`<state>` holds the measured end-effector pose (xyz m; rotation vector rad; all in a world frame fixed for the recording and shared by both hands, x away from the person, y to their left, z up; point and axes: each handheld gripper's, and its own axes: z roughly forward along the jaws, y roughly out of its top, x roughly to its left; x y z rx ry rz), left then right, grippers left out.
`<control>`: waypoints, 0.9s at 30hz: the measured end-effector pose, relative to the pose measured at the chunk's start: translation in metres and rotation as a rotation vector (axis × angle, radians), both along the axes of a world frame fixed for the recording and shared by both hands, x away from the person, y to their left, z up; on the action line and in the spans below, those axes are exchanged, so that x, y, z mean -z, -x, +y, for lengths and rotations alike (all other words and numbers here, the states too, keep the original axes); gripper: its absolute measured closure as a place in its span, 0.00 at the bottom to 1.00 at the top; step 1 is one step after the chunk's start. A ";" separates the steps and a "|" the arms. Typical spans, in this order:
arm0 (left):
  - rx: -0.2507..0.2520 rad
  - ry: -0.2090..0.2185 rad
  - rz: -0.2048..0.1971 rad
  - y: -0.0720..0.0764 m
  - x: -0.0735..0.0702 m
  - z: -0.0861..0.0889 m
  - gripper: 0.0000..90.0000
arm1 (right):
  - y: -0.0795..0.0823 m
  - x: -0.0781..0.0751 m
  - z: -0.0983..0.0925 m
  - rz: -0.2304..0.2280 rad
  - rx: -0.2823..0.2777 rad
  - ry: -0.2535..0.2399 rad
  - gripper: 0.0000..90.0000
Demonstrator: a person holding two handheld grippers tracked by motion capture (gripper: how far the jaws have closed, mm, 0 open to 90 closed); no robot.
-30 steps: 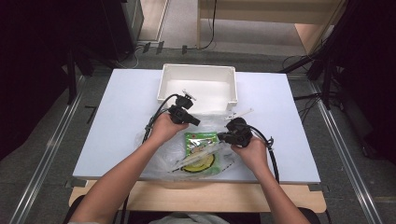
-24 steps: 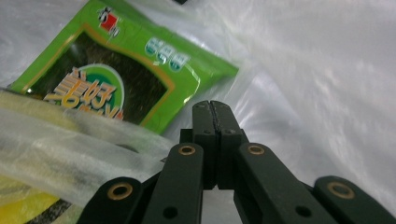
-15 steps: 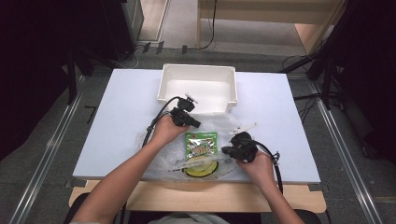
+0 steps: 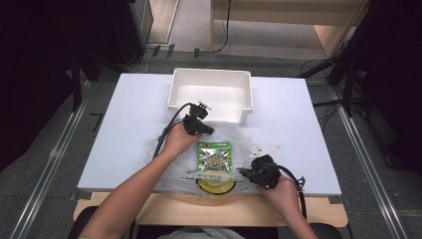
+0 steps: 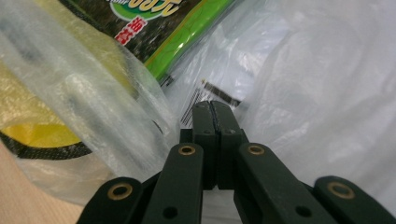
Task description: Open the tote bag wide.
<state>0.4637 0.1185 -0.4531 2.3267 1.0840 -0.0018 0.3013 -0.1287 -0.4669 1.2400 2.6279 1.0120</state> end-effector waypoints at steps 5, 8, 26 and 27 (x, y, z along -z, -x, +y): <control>-0.009 -0.011 -0.014 -0.004 0.000 0.002 1.00 | 0.006 0.000 0.000 -0.007 -0.008 0.003 1.00; -0.014 -0.018 -0.024 -0.007 -0.001 0.003 1.00 | 0.002 0.001 -0.001 -0.002 -0.002 -0.004 1.00; -0.030 -0.024 -0.039 -0.008 0.000 0.005 1.00 | 0.022 0.002 -0.001 -0.007 -0.011 -0.020 1.00; -0.033 -0.021 -0.040 -0.008 0.000 0.005 1.00 | 0.026 0.002 0.000 -0.002 -0.023 -0.027 1.00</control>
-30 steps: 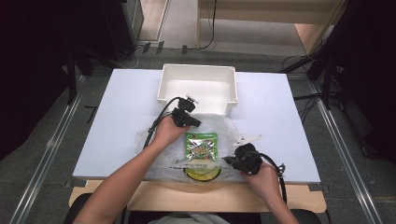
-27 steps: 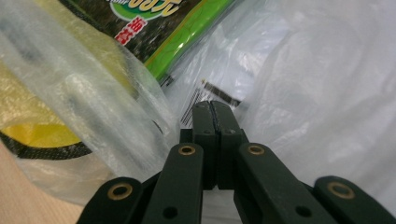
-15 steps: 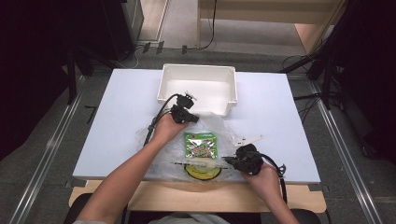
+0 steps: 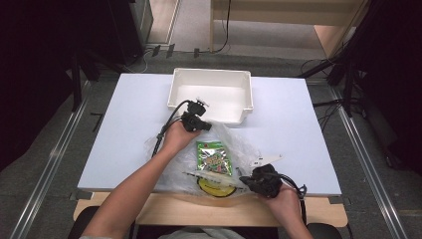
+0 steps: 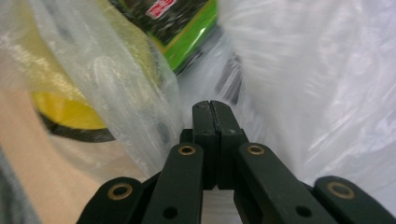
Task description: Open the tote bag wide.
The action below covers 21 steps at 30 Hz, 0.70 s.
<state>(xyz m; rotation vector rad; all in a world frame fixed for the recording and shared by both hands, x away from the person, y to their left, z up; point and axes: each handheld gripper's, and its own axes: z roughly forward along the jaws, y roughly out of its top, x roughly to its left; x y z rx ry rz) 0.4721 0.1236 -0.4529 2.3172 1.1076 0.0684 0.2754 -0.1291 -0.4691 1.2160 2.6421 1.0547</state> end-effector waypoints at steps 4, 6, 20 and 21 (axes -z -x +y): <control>-0.004 0.006 0.008 -0.001 0.000 0.000 1.00 | 0.007 -0.001 0.000 0.000 -0.014 -0.007 1.00; -0.007 0.004 0.014 -0.001 0.000 0.000 1.00 | 0.004 -0.005 -0.002 -0.007 0.006 -0.031 1.00; -0.008 -0.012 0.053 0.001 -0.003 -0.004 1.00 | -0.021 -0.042 0.010 -0.074 0.003 -0.082 1.00; -0.008 -0.012 0.054 0.001 -0.003 -0.005 1.00 | -0.023 -0.042 0.014 -0.070 -0.006 -0.085 1.00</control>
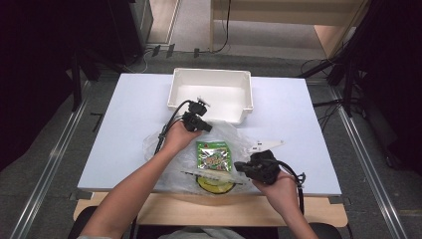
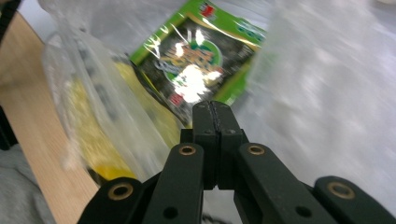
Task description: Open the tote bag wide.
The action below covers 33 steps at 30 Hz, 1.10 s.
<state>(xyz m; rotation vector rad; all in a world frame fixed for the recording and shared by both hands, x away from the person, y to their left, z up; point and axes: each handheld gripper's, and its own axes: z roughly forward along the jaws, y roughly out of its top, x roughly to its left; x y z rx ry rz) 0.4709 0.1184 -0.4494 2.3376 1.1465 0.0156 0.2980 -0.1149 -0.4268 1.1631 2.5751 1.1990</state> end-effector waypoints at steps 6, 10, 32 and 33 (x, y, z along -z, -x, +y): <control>0.008 -0.018 -0.008 0.001 0.000 -0.004 1.00 | -0.011 0.008 0.028 0.027 -0.058 0.000 1.00; 0.005 -0.012 -0.004 0.001 0.000 -0.003 1.00 | -0.009 0.010 0.042 0.034 -0.088 -0.001 1.00; 0.001 -0.015 -0.005 0.001 0.000 -0.004 1.00 | 0.022 0.023 0.053 0.043 -0.149 0.009 1.00; 0.001 -0.015 -0.005 0.001 0.000 -0.004 1.00 | 0.019 0.019 0.053 0.039 -0.143 0.006 1.00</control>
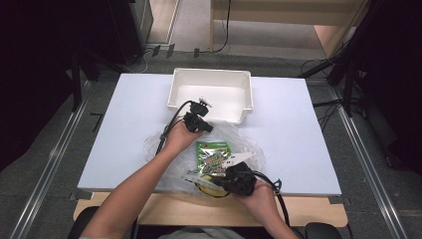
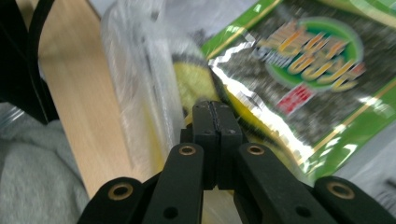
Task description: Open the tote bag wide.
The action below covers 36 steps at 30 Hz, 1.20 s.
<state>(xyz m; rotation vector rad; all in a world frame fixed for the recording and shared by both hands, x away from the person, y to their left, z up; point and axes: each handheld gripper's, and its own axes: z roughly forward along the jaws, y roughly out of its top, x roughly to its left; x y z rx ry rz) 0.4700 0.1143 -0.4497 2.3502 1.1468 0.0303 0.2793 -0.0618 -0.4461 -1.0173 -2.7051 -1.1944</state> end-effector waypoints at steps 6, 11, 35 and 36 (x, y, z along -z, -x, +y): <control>0.001 -0.001 -0.001 0.000 0.000 0.000 1.00 | -0.013 -0.011 0.003 -0.021 0.008 -0.001 1.00; 0.001 0.000 0.001 0.000 0.000 0.000 1.00 | -0.026 -0.015 0.004 -0.022 0.009 -0.002 1.00; -0.001 0.003 0.002 -0.001 0.000 0.000 1.00 | 0.001 0.016 0.030 0.055 -0.121 0.002 1.00; -0.001 0.003 -0.001 0.000 0.000 0.000 1.00 | 0.002 0.017 0.030 0.055 -0.123 0.005 1.00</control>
